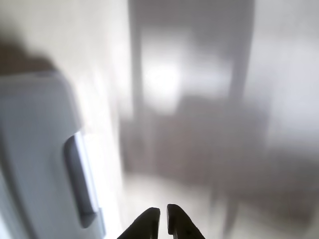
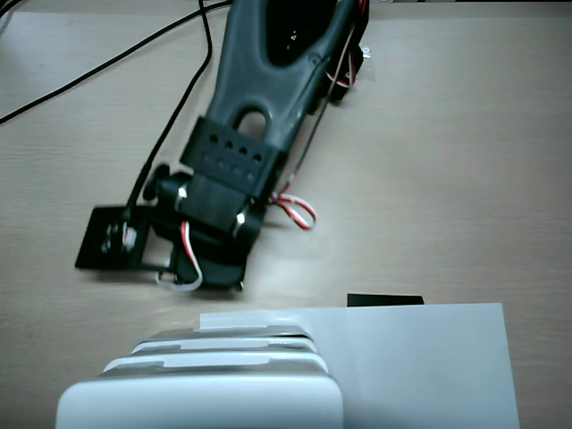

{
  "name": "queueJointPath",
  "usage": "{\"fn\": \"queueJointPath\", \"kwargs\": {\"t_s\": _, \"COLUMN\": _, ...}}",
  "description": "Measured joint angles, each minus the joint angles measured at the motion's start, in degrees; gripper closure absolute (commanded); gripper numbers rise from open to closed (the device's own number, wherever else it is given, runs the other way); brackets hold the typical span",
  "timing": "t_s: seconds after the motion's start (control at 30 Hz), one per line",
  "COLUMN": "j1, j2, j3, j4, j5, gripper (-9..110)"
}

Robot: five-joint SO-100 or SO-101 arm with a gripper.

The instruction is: Close drawer.

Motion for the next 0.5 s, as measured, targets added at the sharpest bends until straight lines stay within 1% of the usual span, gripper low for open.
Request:
{"fn": "queueJointPath", "kwargs": {"t_s": 0.23, "j1": 4.7, "j2": 2.5, "j3": 2.5, "j4": -0.6, "j5": -1.2, "gripper": 101}}
{"fn": "queueJointPath", "kwargs": {"t_s": 0.5, "j1": 6.0, "j2": 2.5, "j3": 2.7, "j4": -1.1, "j5": -1.8, "gripper": 101}}
